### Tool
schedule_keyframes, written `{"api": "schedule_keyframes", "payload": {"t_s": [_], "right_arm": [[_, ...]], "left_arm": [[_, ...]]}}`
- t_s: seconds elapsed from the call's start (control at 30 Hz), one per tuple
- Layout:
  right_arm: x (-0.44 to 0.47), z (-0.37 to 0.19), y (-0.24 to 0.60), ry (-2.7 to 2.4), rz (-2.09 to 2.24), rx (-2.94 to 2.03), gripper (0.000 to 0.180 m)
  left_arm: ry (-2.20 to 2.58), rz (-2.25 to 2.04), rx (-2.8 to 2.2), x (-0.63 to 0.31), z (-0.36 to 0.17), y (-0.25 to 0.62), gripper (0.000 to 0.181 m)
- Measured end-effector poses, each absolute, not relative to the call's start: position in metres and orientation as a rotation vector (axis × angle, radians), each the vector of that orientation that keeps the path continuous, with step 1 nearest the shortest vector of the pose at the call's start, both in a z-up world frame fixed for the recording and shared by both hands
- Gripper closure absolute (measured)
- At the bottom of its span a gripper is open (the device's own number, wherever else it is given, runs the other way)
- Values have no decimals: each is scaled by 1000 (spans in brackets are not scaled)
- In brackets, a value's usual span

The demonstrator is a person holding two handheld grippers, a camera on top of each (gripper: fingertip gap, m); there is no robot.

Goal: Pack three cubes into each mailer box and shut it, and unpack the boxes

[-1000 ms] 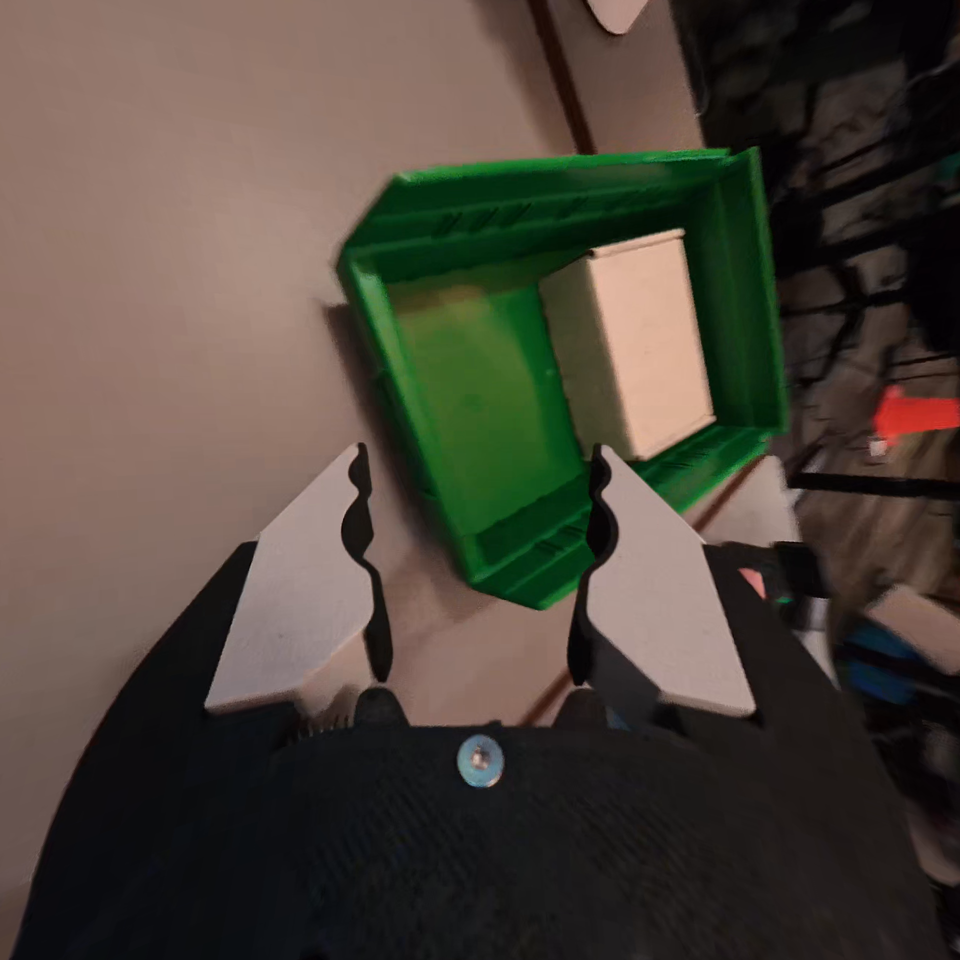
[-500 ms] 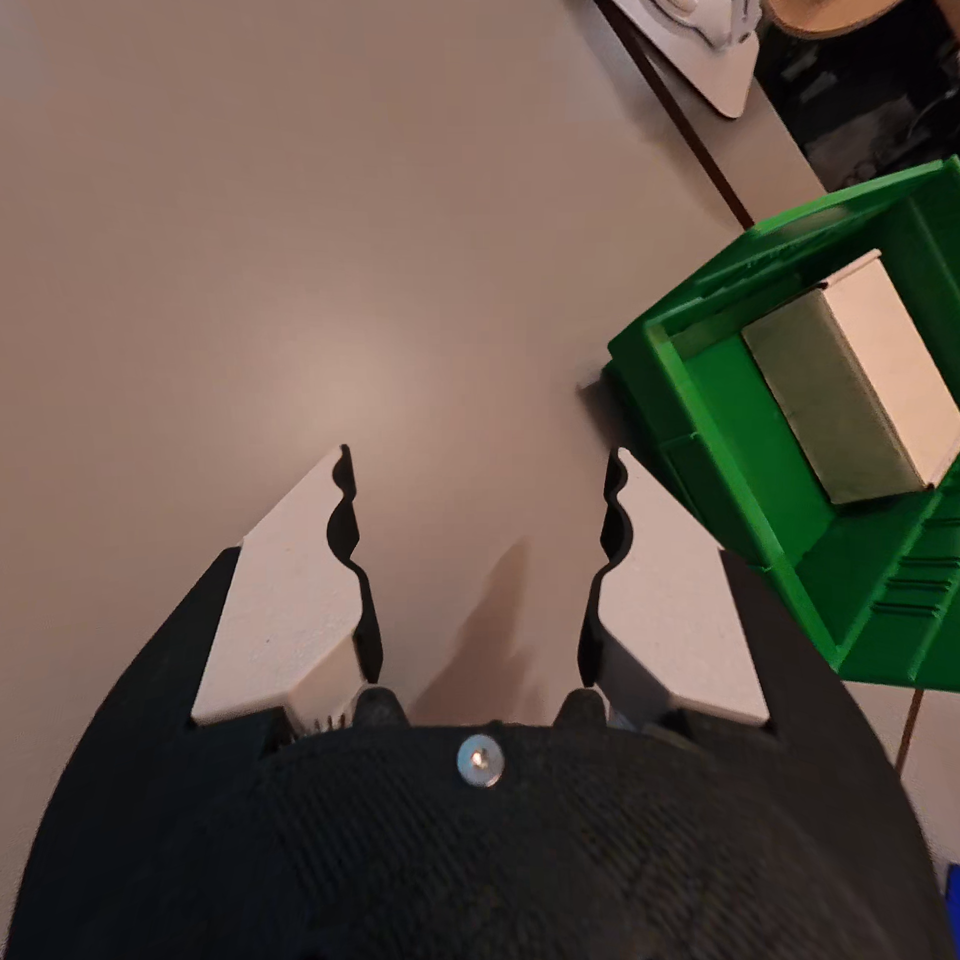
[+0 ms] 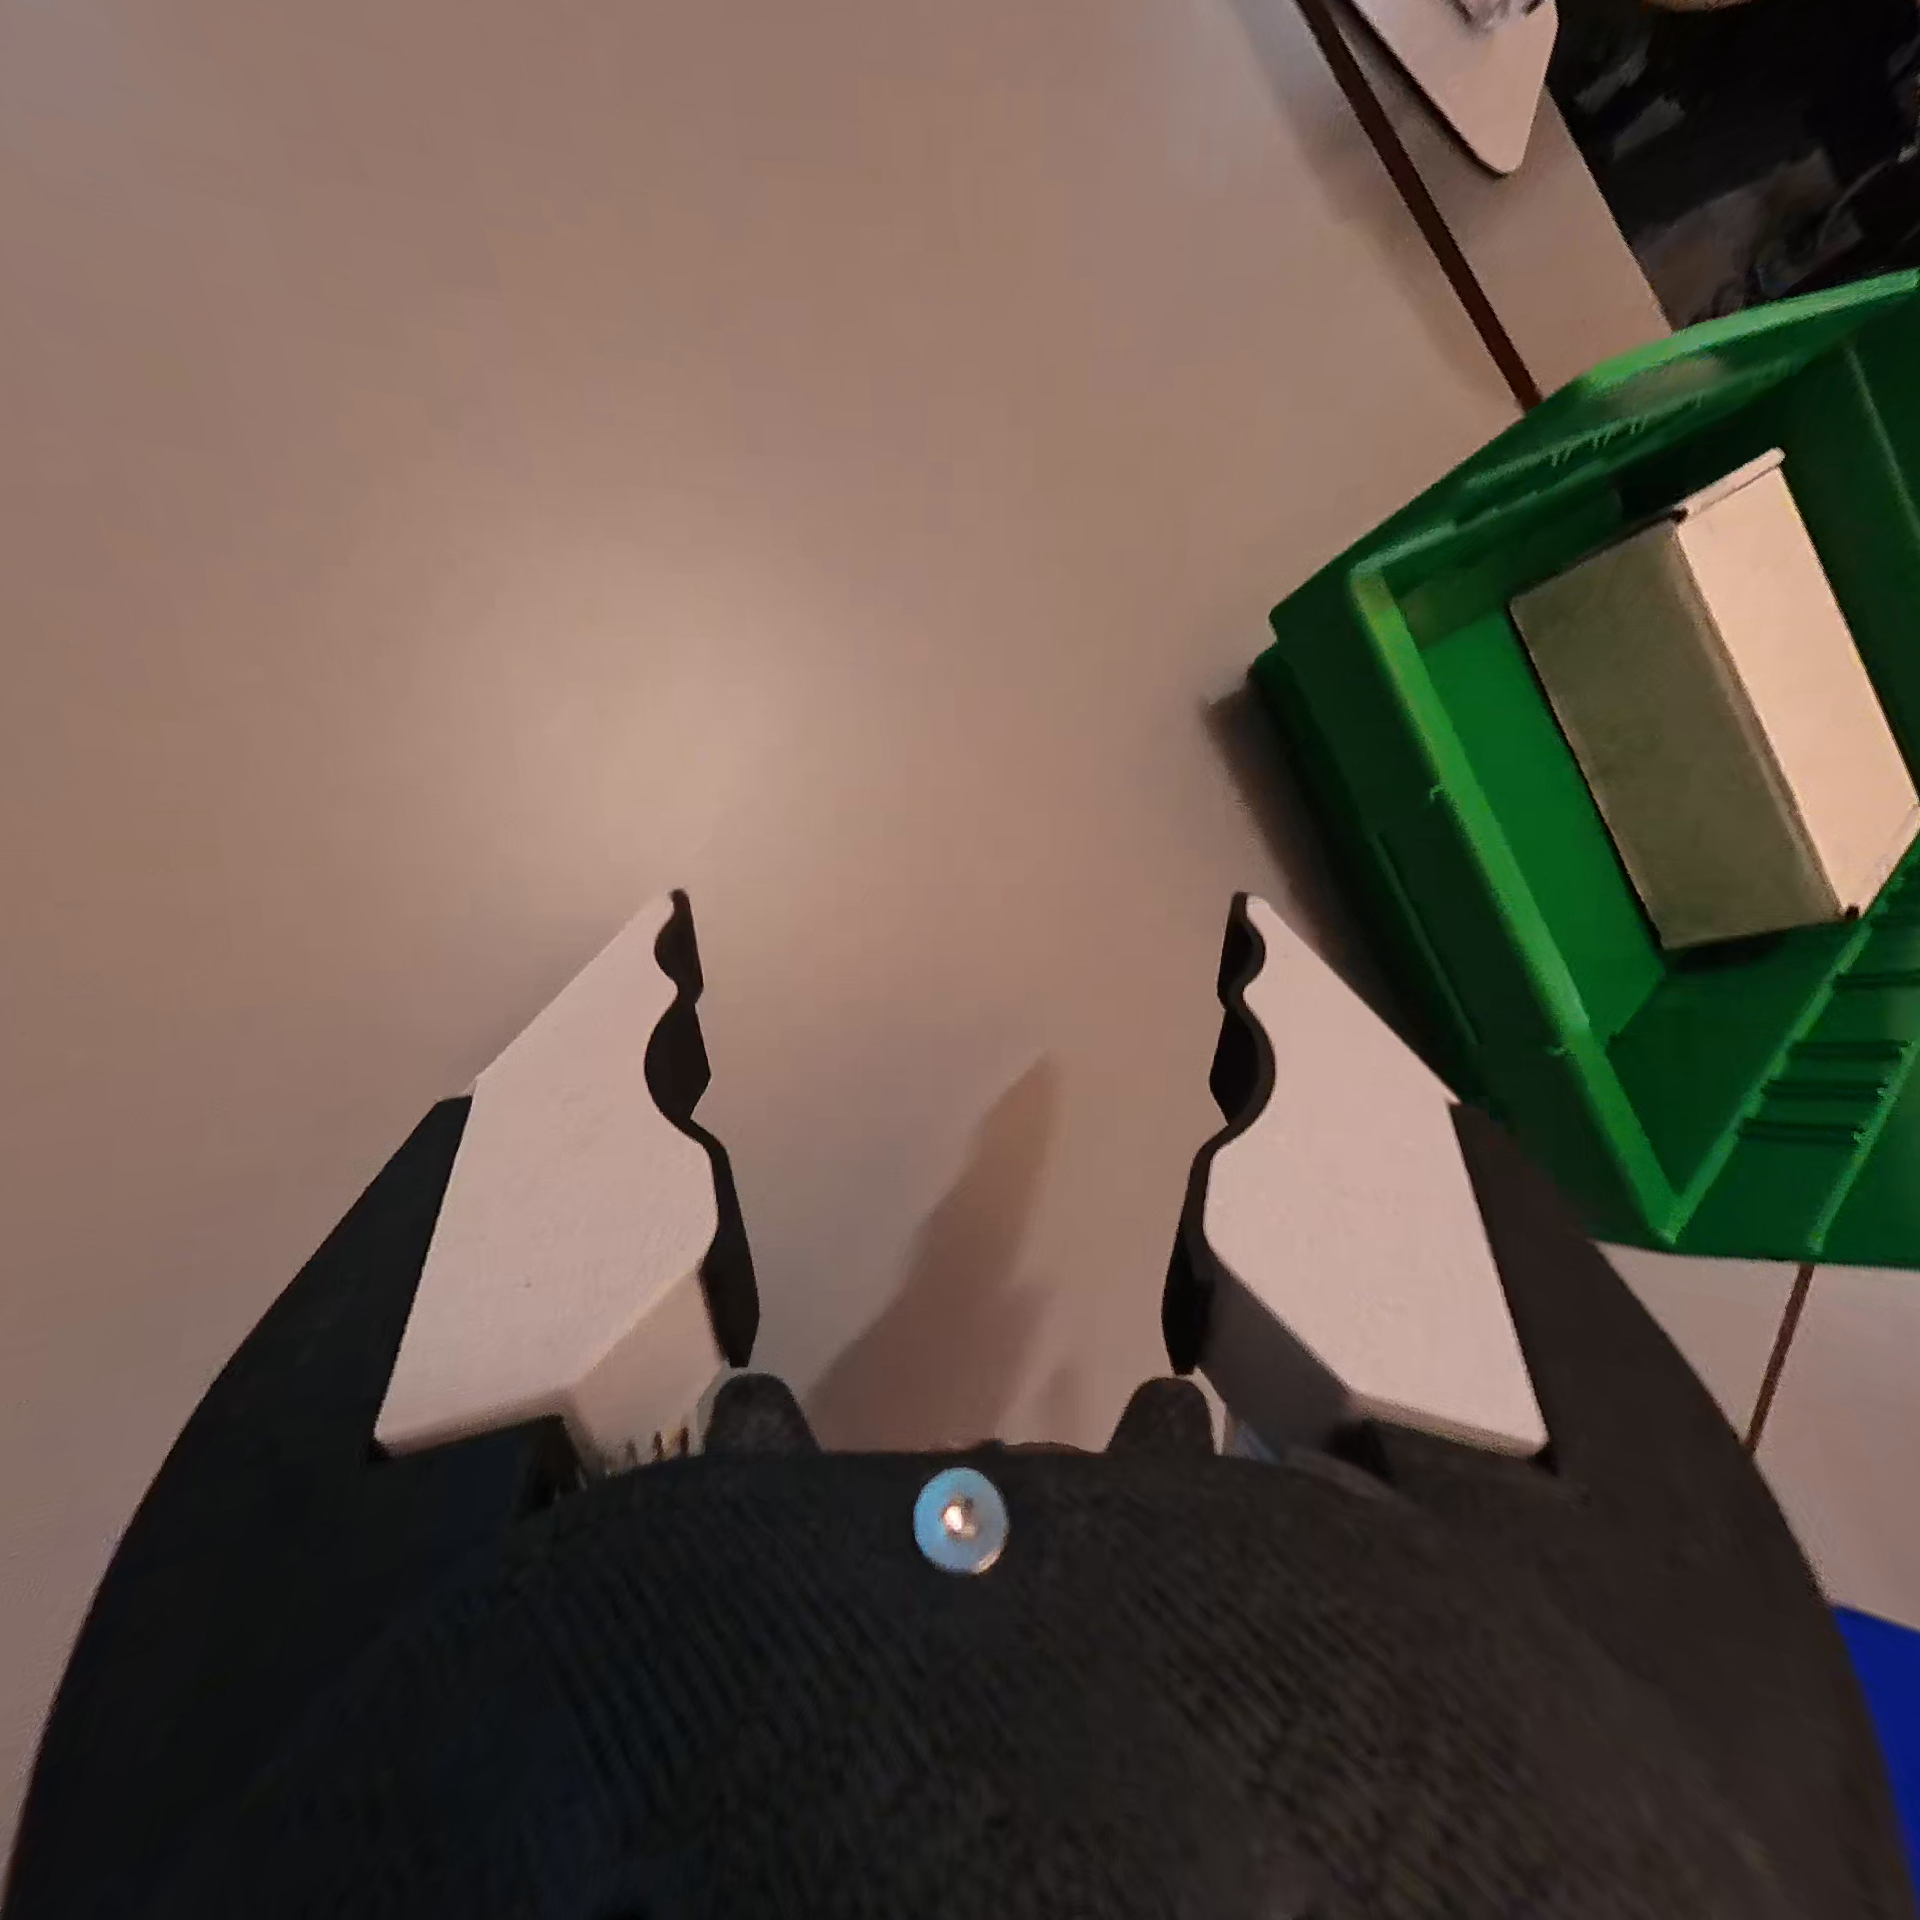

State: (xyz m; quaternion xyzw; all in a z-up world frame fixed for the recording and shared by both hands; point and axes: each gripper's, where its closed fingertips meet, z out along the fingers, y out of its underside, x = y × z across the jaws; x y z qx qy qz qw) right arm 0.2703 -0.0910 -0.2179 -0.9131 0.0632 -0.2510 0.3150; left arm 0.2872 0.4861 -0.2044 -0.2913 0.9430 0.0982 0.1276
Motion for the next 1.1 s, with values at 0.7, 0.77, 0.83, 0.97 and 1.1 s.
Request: {"api": "schedule_keyframes", "payload": {"t_s": [0.7, 0.77, 0.83, 0.97, 1.1], "right_arm": [[275, -217, -106, 178, -688, -2367, 80], [275, -215, -108, 183, -691, -2363, 80], [275, -211, -109, 175, -706, -2354, 80], [273, -203, -116, 166, -737, -2349, 80], [274, -192, -123, 192, -755, -2307, 80]], "left_arm": [[2873, 284, -1093, 281, -237, 490, 52], [2877, 305, -1091, 276, -237, 487, 53], [2874, 350, -1063, 270, -235, 487, 53], [2814, 352, -1086, 264, -219, 484, 53], [2732, 353, -1086, 258, -177, 477, 53]]}}
